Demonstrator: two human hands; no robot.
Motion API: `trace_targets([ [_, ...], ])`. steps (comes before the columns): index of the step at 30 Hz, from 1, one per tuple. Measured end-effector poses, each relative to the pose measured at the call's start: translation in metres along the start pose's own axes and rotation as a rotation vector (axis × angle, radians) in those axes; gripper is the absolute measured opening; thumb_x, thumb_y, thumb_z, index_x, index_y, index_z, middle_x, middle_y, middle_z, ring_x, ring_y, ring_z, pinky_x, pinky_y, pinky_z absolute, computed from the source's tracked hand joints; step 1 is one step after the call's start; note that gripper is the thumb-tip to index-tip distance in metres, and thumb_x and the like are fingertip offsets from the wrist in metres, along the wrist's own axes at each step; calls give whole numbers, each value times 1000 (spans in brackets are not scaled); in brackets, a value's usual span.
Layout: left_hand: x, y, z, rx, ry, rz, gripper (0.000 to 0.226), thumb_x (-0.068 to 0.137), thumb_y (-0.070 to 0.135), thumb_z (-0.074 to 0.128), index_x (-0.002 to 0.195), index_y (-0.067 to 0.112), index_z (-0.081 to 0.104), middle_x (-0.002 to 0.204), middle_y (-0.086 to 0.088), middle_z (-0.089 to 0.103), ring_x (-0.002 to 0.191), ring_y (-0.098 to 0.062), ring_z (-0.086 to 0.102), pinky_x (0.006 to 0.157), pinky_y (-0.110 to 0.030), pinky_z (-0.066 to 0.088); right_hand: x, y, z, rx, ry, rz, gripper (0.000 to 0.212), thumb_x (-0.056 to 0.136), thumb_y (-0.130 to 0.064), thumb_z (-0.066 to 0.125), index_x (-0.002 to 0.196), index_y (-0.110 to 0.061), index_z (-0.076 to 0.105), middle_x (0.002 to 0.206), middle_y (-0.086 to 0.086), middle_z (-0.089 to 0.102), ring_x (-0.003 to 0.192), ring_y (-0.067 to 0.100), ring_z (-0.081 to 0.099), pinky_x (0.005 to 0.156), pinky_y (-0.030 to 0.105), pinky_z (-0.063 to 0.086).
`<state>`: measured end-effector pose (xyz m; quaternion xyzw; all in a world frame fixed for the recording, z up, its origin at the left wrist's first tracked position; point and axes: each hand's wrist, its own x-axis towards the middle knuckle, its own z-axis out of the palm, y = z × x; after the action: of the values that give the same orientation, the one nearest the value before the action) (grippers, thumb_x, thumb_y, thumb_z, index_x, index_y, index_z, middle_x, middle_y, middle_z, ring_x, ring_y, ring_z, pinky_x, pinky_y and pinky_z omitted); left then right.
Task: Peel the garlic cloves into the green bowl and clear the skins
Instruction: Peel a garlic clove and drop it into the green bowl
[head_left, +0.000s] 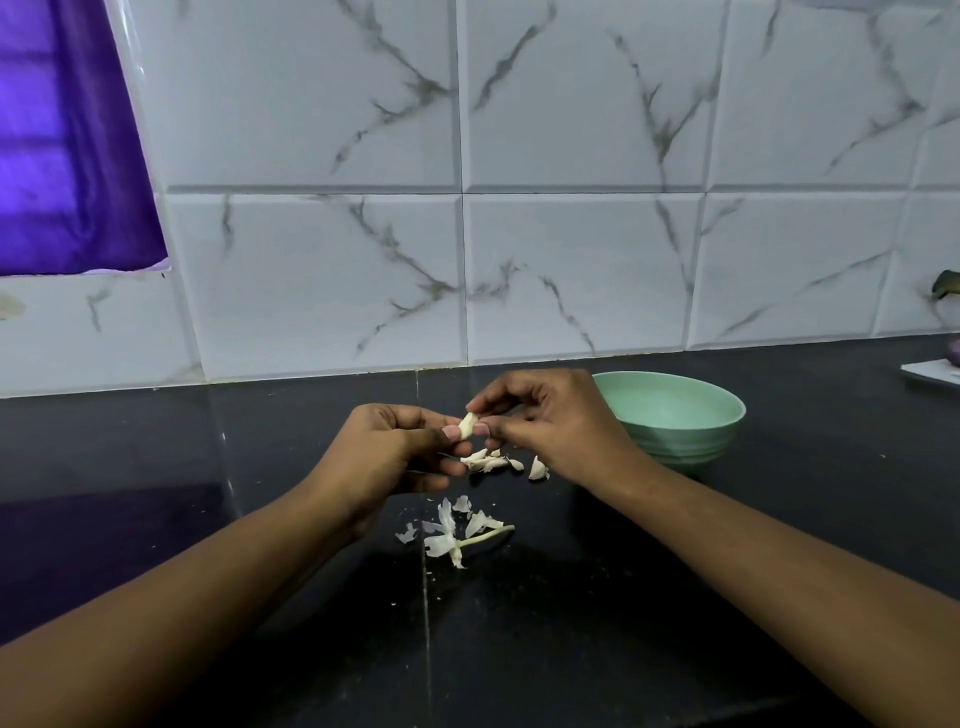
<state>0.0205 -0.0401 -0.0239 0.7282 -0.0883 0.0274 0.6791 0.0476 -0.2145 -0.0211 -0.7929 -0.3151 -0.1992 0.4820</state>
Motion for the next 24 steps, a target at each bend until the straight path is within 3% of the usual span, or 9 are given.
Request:
trace_targets([
  [8,-1,2,1,13,13,16,10,86,5,63,82,7,73,73,-8,72,56,-11,65,50,-18,51,-1,-1,1,126,-6,33,13,74,1,76,79,-10,70,72,4,72,62,20,70,67,36,59],
  [13,-1,3,0,12,-1,14,9,86,5,64,84,5,73,72,-8,71,55,-11,64,49,-18,50,1,-1,-1,309,-44,128,14,74,10,71,76,-3,67,70,7,69,55,15,65,59,24,57],
  [17,-2,3,0,21,-11,19,12,83,7,67,74,10,74,72,-9,72,55,-12,64,50,-19,51,1,1,-4,239,-59,96,13,76,4,73,76,-7,68,75,12,71,59,20,68,63,32,59],
  [20,-1,3,-2,35,-25,23,9,85,6,66,80,6,73,74,-10,72,57,-12,66,50,-20,52,0,1,-4,119,-34,20,13,76,0,74,76,-11,67,77,13,72,63,24,70,68,43,58],
  [24,-2,5,-4,63,-65,40,7,83,8,67,81,3,71,76,-11,73,58,-14,67,51,-20,53,-1,1,-3,32,-16,-46,17,78,-2,74,76,-17,66,75,10,71,63,23,70,67,46,58],
])
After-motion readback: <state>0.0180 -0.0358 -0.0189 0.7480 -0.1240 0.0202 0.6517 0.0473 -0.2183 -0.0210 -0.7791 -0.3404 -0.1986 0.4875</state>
